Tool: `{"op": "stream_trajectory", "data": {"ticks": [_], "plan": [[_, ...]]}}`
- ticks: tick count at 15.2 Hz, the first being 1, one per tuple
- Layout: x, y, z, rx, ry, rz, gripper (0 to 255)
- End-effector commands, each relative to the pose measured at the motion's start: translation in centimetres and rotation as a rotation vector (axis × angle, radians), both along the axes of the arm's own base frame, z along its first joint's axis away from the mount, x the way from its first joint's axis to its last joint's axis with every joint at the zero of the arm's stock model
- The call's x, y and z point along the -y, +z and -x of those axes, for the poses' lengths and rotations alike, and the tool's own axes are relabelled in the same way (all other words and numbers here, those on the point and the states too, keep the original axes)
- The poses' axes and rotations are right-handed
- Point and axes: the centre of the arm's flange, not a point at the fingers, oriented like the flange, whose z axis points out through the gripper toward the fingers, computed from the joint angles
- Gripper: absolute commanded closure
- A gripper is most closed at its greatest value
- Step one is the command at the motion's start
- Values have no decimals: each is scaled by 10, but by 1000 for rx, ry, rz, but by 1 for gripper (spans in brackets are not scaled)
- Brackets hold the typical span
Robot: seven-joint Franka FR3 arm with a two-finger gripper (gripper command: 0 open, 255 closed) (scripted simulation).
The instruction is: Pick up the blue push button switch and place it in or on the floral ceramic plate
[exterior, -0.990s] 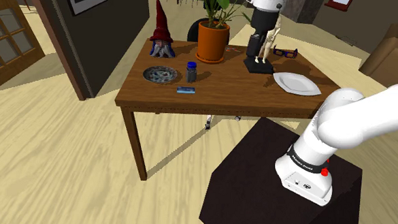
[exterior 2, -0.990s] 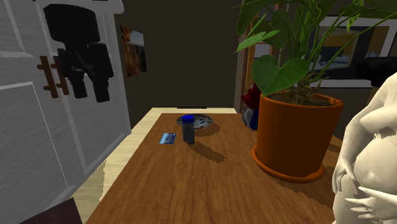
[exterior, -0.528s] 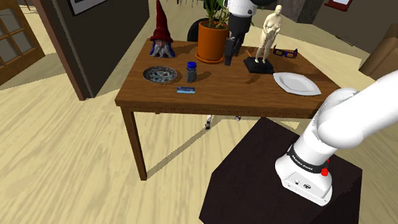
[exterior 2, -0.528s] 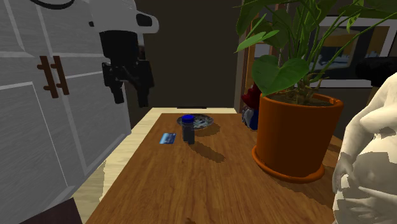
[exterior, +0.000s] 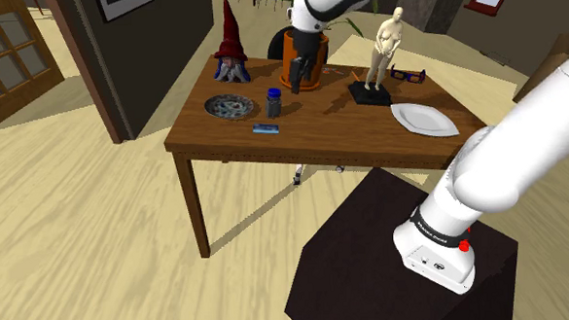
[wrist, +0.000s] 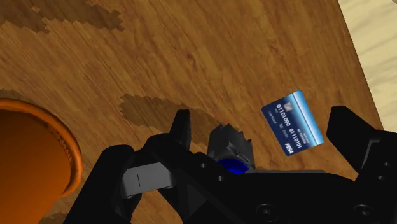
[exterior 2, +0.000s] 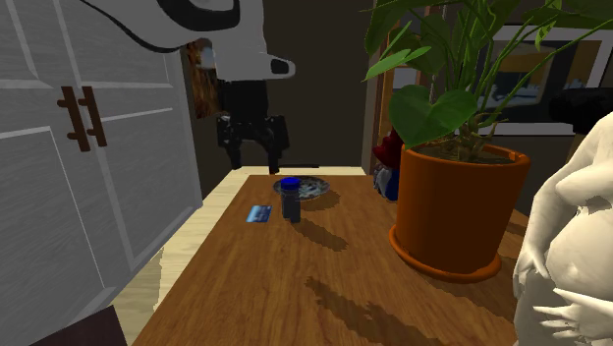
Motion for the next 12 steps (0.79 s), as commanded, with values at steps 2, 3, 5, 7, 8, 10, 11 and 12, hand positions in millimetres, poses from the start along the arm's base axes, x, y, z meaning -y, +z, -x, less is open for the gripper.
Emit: {"op": "stream_trajectory", "data": {"ticks": [2, 3, 5, 7, 8, 10, 11, 12], "plan": [[-3, -16, -37, 3, 13, 1, 0], [-4, -21, -50, 4, 17, 1, 0], [-6, -30, -74, 5, 25, 2, 0], [-6, -39, -82, 6, 28, 2, 0], [-6, -44, -82, 6, 28, 2, 0], [-5, -54, -82, 6, 28, 2, 0], [-5, -60, -82, 6, 28, 2, 0], [-5, -65, -82, 6, 28, 2, 0]]}}
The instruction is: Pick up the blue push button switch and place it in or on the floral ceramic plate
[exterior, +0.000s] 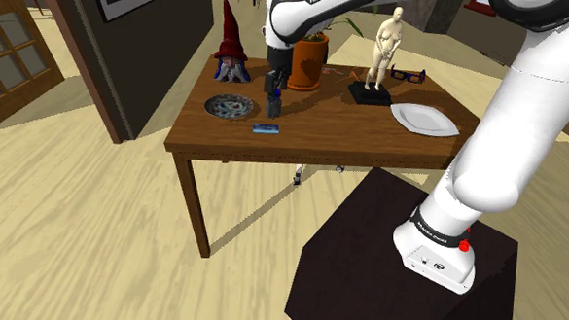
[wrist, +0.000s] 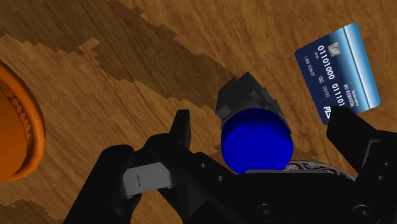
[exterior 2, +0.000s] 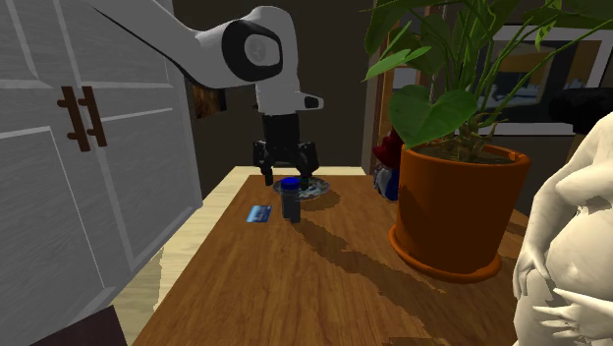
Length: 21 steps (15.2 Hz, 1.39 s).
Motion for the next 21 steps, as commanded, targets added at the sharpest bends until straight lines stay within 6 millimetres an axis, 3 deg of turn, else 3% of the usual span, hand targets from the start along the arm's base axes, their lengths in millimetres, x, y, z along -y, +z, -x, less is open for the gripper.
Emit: {"op": "stream_trajectory", "data": {"ticks": [1, 9, 10, 18, 21], "plan": [[1, -10, 0, 0, 0, 0, 0], [1, -13, 0, 0, 0, 0, 0], [1, -13, 0, 0, 0, 0, 255], [1, -14, 0, 0, 0, 0, 255], [1, -2, 0, 0, 0, 0, 255]]}}
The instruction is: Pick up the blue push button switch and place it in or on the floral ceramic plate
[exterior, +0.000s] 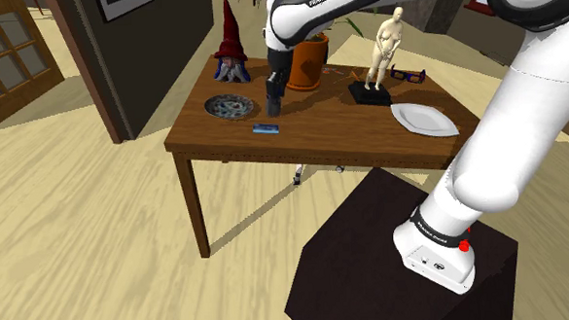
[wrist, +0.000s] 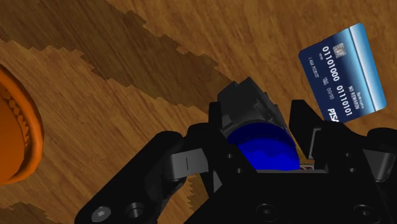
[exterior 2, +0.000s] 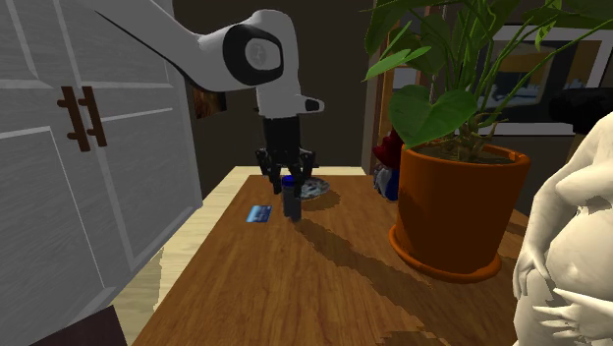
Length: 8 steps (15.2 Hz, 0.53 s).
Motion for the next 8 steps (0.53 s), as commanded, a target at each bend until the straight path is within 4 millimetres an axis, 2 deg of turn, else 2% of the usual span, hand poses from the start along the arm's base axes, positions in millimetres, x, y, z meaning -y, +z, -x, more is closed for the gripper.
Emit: {"op": "stream_trajectory", "data": {"ticks": [1, 8], "plan": [[0, 9, 1, -1, 0, 0, 255], [0, 46, 1, -1, 0, 0, 255]]}}
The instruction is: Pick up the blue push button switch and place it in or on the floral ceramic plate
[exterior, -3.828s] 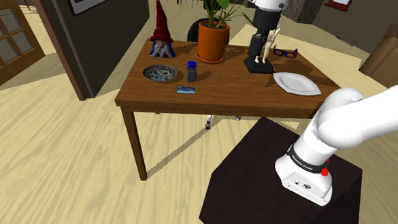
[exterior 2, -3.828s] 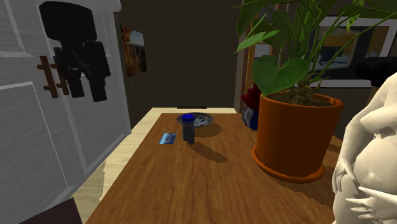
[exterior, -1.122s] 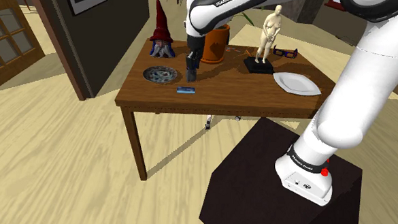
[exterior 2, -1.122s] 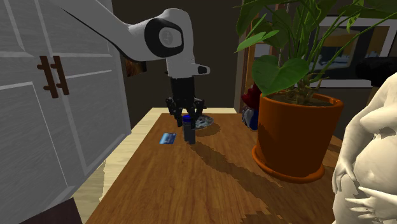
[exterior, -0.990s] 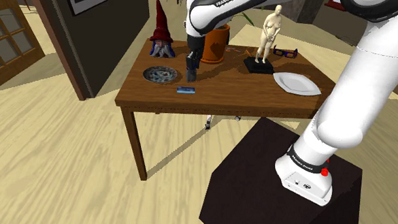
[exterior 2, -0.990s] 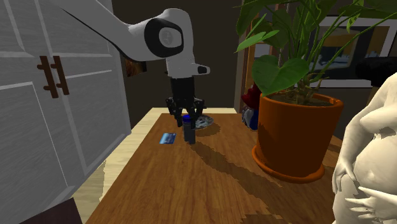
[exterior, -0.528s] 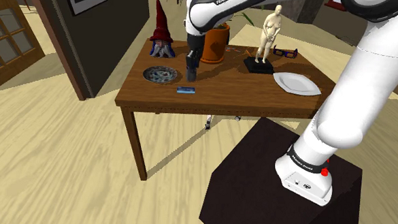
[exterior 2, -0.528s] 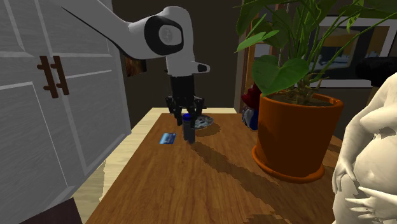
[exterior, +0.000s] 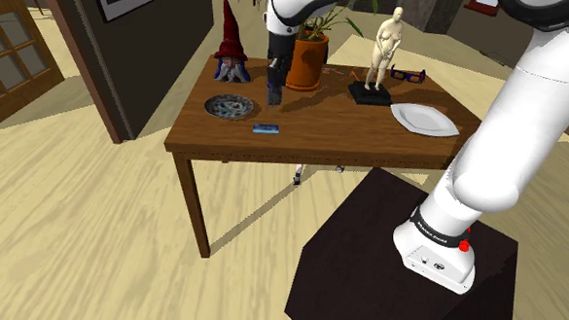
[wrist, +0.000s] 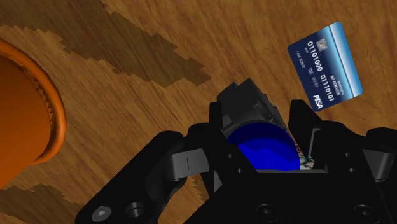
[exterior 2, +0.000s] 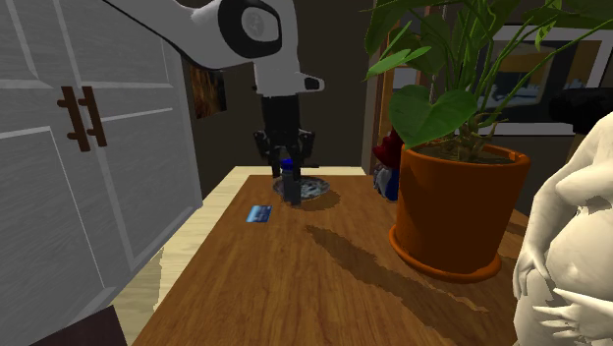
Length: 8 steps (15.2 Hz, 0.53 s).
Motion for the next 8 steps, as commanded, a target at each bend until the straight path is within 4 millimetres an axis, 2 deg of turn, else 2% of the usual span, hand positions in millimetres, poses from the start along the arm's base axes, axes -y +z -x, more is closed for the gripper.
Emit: {"op": "stream_trajectory", "data": {"ticks": [1, 8], "plan": [[0, 10, -1, 0, 0, 0, 255], [0, 47, -1, 0, 0, 0, 255]]}}
